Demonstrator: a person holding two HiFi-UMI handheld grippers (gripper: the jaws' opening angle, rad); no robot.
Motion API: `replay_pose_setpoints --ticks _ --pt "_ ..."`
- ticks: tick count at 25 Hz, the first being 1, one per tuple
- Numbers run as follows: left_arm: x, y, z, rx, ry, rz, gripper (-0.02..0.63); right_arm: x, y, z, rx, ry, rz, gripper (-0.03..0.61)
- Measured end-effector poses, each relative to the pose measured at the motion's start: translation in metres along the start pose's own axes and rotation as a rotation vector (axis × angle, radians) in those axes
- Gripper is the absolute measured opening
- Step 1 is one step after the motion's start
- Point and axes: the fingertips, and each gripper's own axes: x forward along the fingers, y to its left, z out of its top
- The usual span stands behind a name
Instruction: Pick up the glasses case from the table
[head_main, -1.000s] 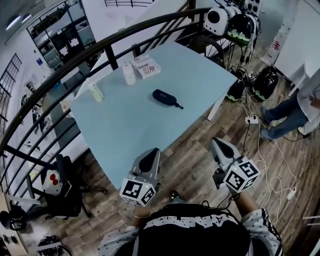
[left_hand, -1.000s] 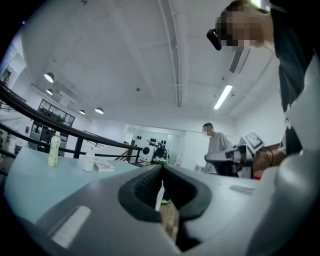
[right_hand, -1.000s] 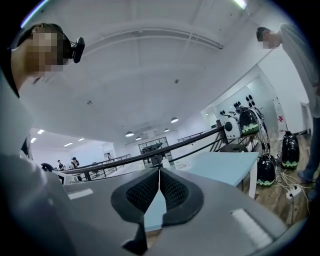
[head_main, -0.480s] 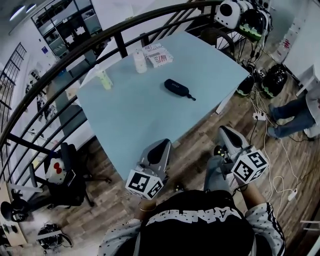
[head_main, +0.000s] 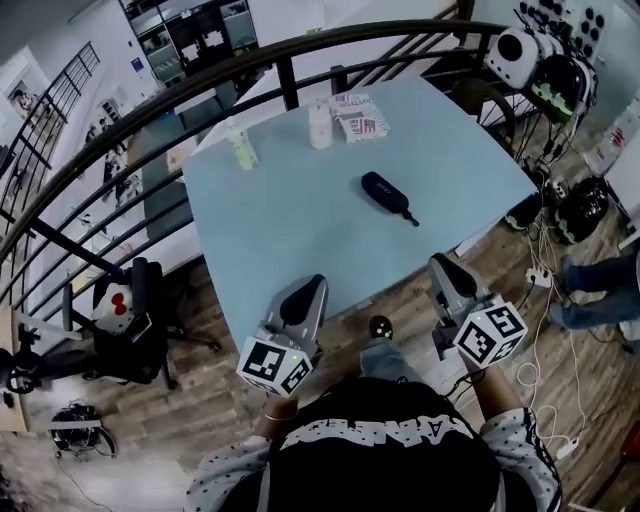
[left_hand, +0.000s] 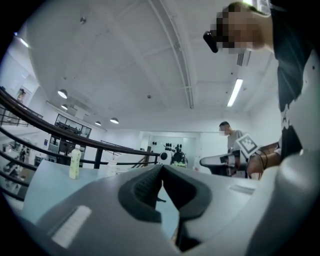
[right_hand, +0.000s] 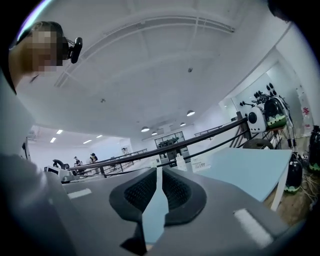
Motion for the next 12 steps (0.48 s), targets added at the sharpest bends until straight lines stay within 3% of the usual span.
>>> replay_pose_setpoints --ticks 8,12 --pt "0.049 0.034 0.012 0.083 -0.004 0.145 0.0 0.08 -0.06 0.008 0.023 0.0 0.108 0.052" --pt "0.083 0.049 0.014 0.086 0.009 0.17 0.0 0.124 -0.089 0.01 0.009 0.041 0.132 0.063"
